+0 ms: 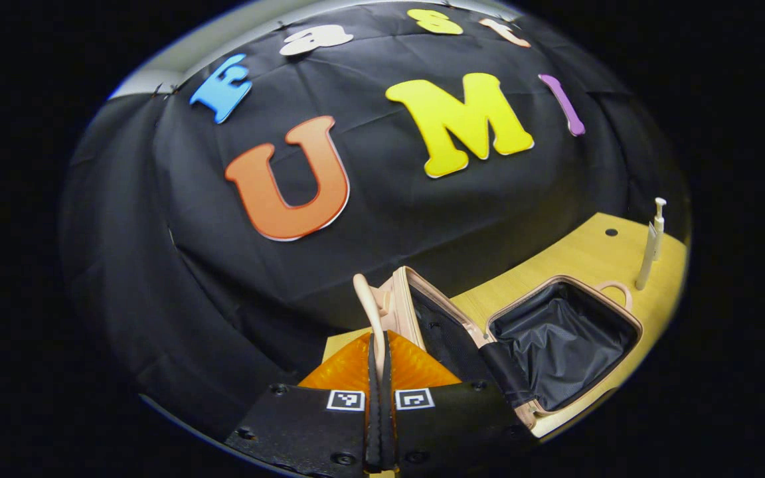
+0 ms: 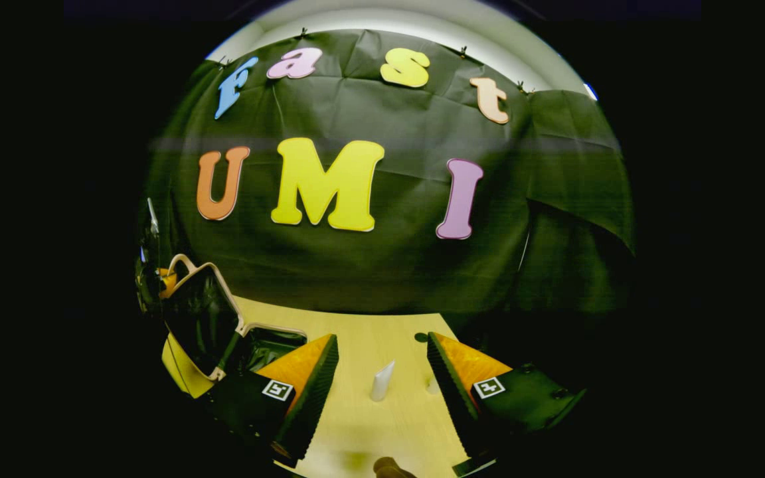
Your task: First open the suitcase, pack the skin care products into it, and then close the suitcase.
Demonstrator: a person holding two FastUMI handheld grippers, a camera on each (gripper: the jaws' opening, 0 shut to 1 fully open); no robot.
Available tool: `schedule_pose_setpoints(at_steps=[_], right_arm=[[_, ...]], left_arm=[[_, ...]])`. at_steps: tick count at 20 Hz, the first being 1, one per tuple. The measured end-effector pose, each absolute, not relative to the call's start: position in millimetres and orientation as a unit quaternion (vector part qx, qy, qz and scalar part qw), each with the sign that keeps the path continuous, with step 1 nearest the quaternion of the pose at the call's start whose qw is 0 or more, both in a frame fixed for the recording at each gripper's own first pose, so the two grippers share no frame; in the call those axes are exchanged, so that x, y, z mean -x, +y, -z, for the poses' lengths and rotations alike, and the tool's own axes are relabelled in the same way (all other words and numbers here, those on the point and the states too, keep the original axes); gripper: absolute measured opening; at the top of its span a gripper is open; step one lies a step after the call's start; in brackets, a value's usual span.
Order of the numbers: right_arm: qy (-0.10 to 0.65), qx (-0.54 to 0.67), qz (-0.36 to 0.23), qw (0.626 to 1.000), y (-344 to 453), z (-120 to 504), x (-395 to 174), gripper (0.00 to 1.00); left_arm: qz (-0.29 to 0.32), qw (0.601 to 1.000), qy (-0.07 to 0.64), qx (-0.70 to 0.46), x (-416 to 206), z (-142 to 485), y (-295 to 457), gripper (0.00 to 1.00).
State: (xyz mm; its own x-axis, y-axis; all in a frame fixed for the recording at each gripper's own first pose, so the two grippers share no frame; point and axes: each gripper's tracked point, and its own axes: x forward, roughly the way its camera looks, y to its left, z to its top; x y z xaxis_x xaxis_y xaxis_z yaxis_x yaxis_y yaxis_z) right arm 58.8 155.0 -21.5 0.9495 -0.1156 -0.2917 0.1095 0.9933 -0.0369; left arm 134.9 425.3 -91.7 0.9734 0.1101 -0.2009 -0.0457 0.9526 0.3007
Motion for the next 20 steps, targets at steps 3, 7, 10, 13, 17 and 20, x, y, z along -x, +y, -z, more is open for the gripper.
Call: schedule_pose_setpoints(at_steps=[3, 7, 10, 13, 17, 20], right_arm=[[0.168, 0.022, 0.062, 0.984, 150.9, 37.2, -55.0, 0.8], [0.187, 0.03, 0.069, 0.979, 137.1, 55.5, -52.0, 0.8], [0.216, 0.007, 0.077, 0.973, 127.1, 79.3, -45.6, 0.8], [0.238, 0.021, 0.104, 0.965, 99.8, 103.7, -34.2, 0.79], [0.256, 0.022, 0.119, 0.959, 75.9, 118.9, -25.2, 0.8], [0.259, 0.019, 0.136, 0.956, 61.1, 122.8, -20.7, 0.8]], left_arm=[[-0.064, 0.986, 0.135, -0.079, -138.4, 132.8, 476.7, 0.03], [-0.084, 0.978, 0.192, 0.012, -137.5, 208.4, 514.8, 0.03], [-0.089, 0.966, 0.225, 0.091, -141.0, 247.9, 517.1, 0.03], [-0.091, 0.958, 0.241, 0.124, -145.5, 271.5, 517.2, 0.04], [-0.091, 0.952, 0.256, 0.14, -142.6, 285.2, 518.9, 0.11], [-0.09, 0.947, 0.268, 0.151, -141.8, 300.4, 522.5, 0.18]])
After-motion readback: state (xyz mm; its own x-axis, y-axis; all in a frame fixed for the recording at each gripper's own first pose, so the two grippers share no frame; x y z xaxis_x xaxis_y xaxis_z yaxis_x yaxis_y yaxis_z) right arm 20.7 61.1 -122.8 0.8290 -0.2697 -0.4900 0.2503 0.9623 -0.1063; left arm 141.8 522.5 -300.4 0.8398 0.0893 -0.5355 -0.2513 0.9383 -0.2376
